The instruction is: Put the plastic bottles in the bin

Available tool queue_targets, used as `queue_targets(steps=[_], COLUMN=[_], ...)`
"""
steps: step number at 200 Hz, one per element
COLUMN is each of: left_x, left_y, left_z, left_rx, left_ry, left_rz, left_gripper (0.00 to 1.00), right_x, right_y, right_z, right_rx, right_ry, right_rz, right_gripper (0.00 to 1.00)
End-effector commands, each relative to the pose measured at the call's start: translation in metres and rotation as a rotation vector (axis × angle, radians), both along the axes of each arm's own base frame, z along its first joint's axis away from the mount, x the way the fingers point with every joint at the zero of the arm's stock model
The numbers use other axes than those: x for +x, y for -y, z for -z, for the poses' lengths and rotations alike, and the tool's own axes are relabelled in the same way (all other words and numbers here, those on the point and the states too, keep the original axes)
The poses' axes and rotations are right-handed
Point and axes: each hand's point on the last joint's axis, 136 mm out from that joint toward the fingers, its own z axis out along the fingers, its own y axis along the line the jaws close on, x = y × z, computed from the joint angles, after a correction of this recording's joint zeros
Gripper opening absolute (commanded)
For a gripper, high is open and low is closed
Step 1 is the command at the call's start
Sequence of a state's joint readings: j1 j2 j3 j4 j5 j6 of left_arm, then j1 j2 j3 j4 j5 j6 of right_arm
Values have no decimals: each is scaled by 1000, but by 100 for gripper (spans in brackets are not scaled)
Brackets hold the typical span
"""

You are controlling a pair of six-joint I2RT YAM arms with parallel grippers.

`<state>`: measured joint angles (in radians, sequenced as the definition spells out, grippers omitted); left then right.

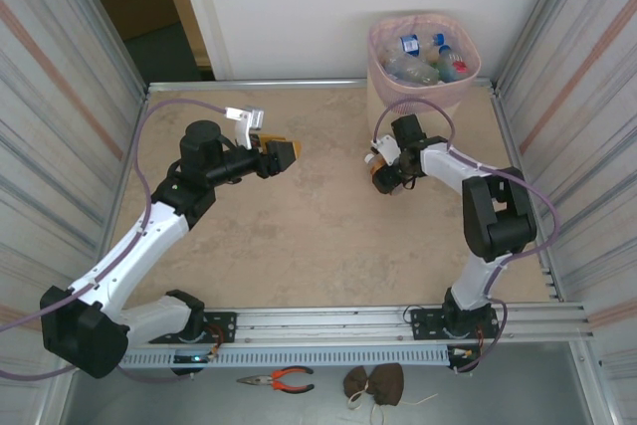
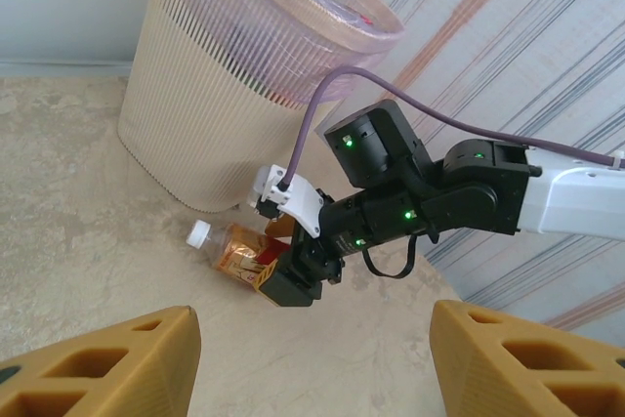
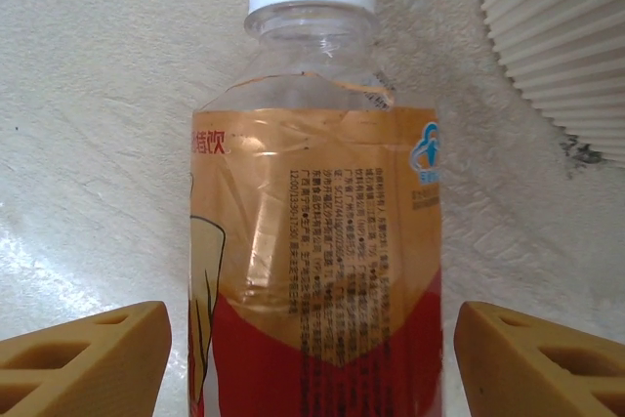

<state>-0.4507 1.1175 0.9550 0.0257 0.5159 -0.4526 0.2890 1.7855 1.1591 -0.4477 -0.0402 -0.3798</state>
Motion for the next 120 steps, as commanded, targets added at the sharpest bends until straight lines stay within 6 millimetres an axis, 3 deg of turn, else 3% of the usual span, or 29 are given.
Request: queue_targets(steps=[1, 65, 120], left_x=[-3, -5, -7], left_y=[-6, -10, -11], left_z=[-11, -9, -10], left_rx=[-10, -8, -10], left_ry=[32, 32, 38], left_rz=[-21, -32, -34], left_gripper=[63, 64, 64], right_x=[2, -3, -10], right_y=[-6, -7, -12], right_z=[5, 1, -34], right_rx=[-1, 14, 61], right_ry=[-10, -19, 18], right_rz=[-35, -22, -25], right_gripper=[73, 59, 55])
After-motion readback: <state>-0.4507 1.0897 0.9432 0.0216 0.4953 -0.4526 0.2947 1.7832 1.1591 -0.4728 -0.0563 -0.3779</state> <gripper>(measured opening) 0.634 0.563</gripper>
